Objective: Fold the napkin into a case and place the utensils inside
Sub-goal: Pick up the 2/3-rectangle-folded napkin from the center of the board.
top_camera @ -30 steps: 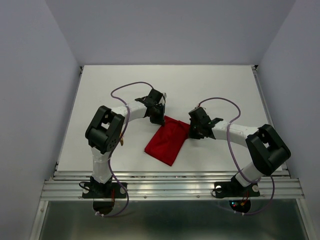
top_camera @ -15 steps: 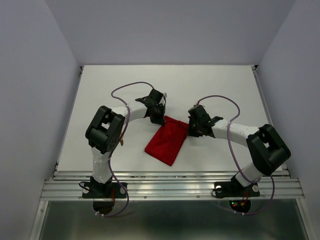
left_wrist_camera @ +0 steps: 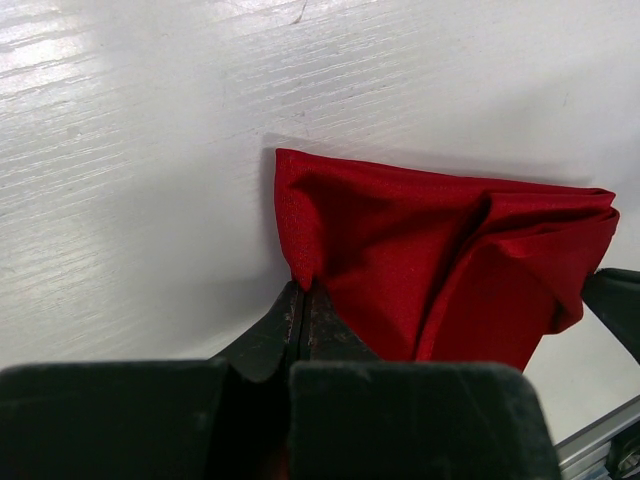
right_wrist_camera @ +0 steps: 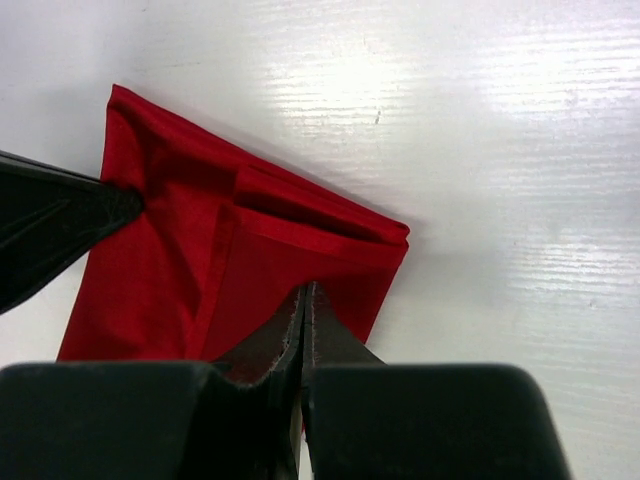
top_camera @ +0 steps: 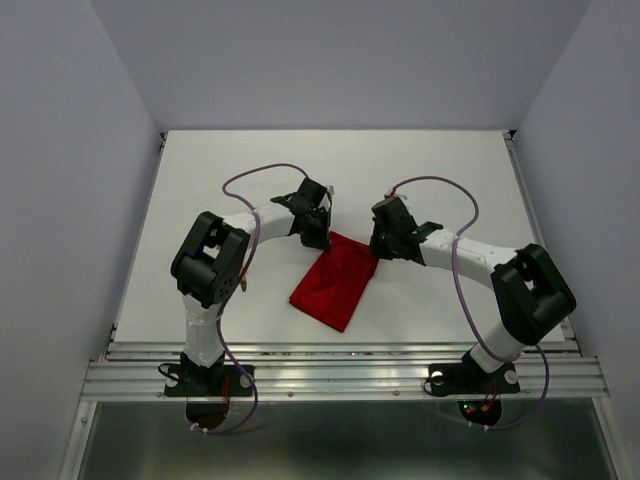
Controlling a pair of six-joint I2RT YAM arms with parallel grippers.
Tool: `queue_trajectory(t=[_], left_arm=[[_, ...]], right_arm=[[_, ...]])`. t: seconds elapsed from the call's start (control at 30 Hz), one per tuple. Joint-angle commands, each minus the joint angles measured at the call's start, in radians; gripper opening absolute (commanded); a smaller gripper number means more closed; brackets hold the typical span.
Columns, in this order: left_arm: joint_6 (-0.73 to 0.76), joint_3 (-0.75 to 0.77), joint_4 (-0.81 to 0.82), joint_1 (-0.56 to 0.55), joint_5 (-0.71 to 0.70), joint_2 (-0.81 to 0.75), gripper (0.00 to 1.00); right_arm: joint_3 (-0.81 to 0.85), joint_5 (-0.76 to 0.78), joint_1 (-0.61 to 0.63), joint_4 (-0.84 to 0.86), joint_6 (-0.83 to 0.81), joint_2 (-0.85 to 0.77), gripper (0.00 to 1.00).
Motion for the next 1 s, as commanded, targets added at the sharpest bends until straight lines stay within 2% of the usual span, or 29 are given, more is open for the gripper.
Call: queue_trajectory(t=[0.0, 0.4, 0.97], left_arm=[[0.017, 0.007, -0.02, -0.015, 0.003, 0.009, 0.0], [0.017, 0.004, -0.019, -0.015, 0.003, 0.002, 0.0], [0.016, 0.012, -0.017, -0.018, 0.006, 0.002, 0.0]], right_arm=[[0.052, 0.02, 0.004, 0.003, -0.011, 0.041, 0.01], [0.091, 0.028, 0.004, 0.025, -0.02, 0.136, 0.01], [0.159, 0.11, 0.004, -0.012, 0.072, 0.234, 0.01]])
